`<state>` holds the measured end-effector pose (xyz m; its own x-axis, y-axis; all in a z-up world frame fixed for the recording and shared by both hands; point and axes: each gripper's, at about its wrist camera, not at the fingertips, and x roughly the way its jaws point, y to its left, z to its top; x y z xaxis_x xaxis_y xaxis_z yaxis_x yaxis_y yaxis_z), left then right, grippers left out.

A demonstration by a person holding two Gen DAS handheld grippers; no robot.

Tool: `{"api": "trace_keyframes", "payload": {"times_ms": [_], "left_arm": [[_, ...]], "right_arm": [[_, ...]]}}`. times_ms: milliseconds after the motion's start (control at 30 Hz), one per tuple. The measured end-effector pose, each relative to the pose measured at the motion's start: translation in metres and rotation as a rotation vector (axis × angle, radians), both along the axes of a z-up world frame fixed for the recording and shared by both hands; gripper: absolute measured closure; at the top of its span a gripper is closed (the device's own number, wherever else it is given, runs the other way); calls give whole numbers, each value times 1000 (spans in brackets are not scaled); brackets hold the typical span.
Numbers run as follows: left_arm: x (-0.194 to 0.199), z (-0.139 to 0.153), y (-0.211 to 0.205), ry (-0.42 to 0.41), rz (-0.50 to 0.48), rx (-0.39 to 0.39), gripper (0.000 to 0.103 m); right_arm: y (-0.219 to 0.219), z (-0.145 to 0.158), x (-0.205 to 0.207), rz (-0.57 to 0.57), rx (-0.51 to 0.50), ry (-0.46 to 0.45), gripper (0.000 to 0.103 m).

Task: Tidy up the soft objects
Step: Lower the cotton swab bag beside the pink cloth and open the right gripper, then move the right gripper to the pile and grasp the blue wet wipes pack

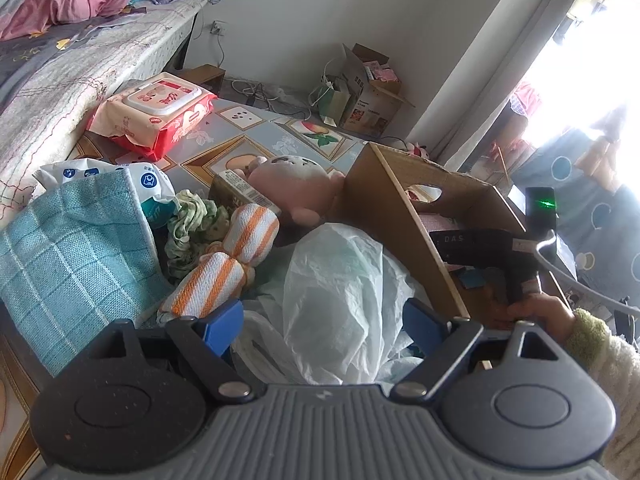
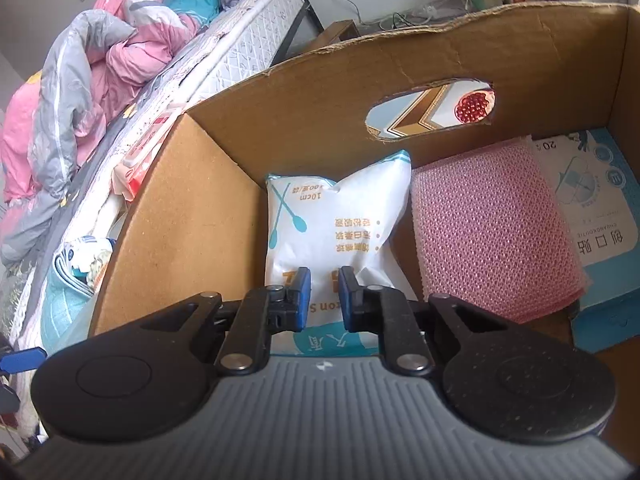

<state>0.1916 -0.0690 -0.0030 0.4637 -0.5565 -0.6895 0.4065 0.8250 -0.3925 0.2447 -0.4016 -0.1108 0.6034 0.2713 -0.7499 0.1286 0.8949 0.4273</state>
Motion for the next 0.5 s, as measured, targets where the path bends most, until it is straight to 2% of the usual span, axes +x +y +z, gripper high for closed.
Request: {"api": "trace_keyframes", "payload": {"times_ms": [133,200,400,500], "left_arm": [[-4,-1,2,-9,16,28,15],[-6,-2,3,-15,29,47,15],[-11,-5,17,-33,84,56,13],[-18,-3,26,-52,104,48,8]], "right_arm": [[-7,3,2,-8,44,23,86],[-9,8,-1,-18,59,21,80],[-12,45,-11,-29,35,-16,59],[-11,68,-23,-26,-2,-37,56]]}}
